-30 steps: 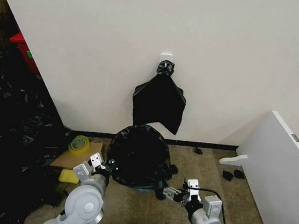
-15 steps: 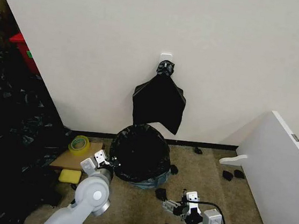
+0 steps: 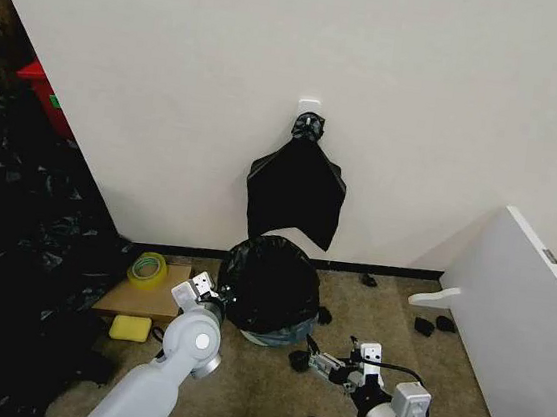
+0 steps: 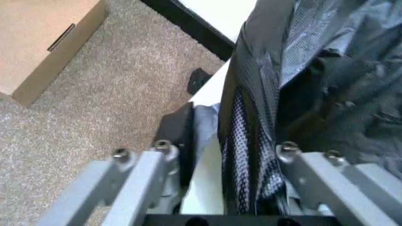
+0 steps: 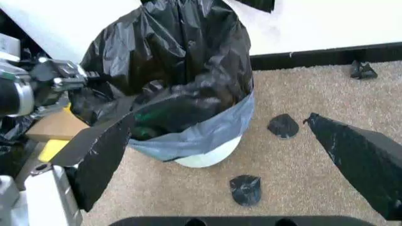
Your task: Place the garbage bag over the trash bin.
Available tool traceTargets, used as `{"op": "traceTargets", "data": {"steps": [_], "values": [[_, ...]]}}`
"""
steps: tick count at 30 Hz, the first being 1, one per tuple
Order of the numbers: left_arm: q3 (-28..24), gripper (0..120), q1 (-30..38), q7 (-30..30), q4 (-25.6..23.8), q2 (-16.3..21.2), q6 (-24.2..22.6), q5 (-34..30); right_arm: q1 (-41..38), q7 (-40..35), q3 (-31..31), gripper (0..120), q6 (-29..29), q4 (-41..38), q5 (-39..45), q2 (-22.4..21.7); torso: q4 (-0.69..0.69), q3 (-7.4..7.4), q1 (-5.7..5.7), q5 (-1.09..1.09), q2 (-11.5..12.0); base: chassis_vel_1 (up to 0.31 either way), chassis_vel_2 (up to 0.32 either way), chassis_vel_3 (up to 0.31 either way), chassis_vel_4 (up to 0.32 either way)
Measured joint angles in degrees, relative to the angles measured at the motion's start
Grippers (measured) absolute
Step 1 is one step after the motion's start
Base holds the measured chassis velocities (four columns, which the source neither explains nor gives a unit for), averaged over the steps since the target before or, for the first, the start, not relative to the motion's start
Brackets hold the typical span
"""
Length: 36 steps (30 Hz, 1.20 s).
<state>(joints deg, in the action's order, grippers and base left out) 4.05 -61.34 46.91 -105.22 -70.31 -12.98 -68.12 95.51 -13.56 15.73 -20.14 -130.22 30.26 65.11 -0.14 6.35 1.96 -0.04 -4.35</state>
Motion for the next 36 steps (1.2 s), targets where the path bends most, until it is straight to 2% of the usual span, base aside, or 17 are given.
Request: {"op": "traceTargets", "data": {"steps": [6,9,11,19,26,28,29,31,33,34,36], "values": [[0.59,49,-1.00,-0.01,-2.08,0.70,-0.43,-0.05,-0.14,-0.05,-0.30,100,-0.03,0.38,-0.01,0.23,0.00,0.00,0.00,0.01,0.00,0.000,0.000,0.000,0.000],[0.94,67,-2.07,-0.21,-3.65,1.33,-0.92,0.12,-0.14,-0.05,-0.46,100,-0.03,0.55,-0.03,0.38,0.00,0.00,0.00,0.00,0.00,0.000,0.000,0.000,0.000],[1.05,70,-2.33,-0.31,-4.01,1.51,-1.00,0.26,-0.15,-0.05,-0.48,100,-0.03,0.60,-0.05,0.43,0.00,0.00,0.00,0.00,0.00,0.000,0.000,0.000,0.000],[1.91,99,-3.95,-1.04,-6.33,2.46,-1.44,1.14,-0.18,-0.05,-0.67,100,-0.01,0.78,-0.13,0.92,0.01,0.00,0.00,0.00,0.00,0.000,0.000,0.000,0.000],[2.48,100,-5.24,-2.37,-7.81,3.33,-1.59,3.06,-0.04,0.03,-0.84,100,0.23,1.13,-0.45,1.57,0.00,0.00,0.00,0.00,0.00,0.000,0.000,0.000,0.000],[2.72,100,-7.22,-6.54,-9.14,4.38,-0.83,7.53,0.64,0.22,-0.61,100,0.76,1.21,-0.75,2.46,0.00,0.00,-0.01,0.00,0.00,0.000,0.000,0.000,0.000],[2.72,100,-7.22,-6.54,-9.14,4.38,-0.83,7.53,0.64,0.22,-0.61,100,0.76,1.21,-0.75,2.46,0.00,0.00,-0.01,0.00,0.00,0.000,0.000,0.000,0.000],[3.07,100,-9.47,-10.71,-10.04,4.73,1.32,13.61,1.36,0.59,0.30,100,1.98,1.16,-1.02,3.37,-0.02,0.00,-0.01,0.00,0.00,0.000,0.000,0.000,0.000],[4.40,100,-14.41,-18.47,-10.46,5.15,9.29,28.54,2.88,2.23,2.25,100,6.59,1.30,-2.84,5.52,-0.01,0.00,-0.01,-0.01,0.00,0.000,0.000,0.000,0.000],[4.40,100,-14.41,-18.47,-10.46,5.15,9.29,28.54,2.88,2.23,2.25,100,6.59,1.30,-2.84,5.52,-0.01,0.00,-0.01,-0.01,0.00,0.000,0.000,0.000,0.000],[6.91,100,-18.75,-22.34,-12.28,4.87,14.74,35.50,4.04,4.21,4.18,100,13.35,3.07,-7.57,8.07,0.00,0.00,-0.01,-0.01,0.00,0.000,0.000,0.000,0.000]]}}
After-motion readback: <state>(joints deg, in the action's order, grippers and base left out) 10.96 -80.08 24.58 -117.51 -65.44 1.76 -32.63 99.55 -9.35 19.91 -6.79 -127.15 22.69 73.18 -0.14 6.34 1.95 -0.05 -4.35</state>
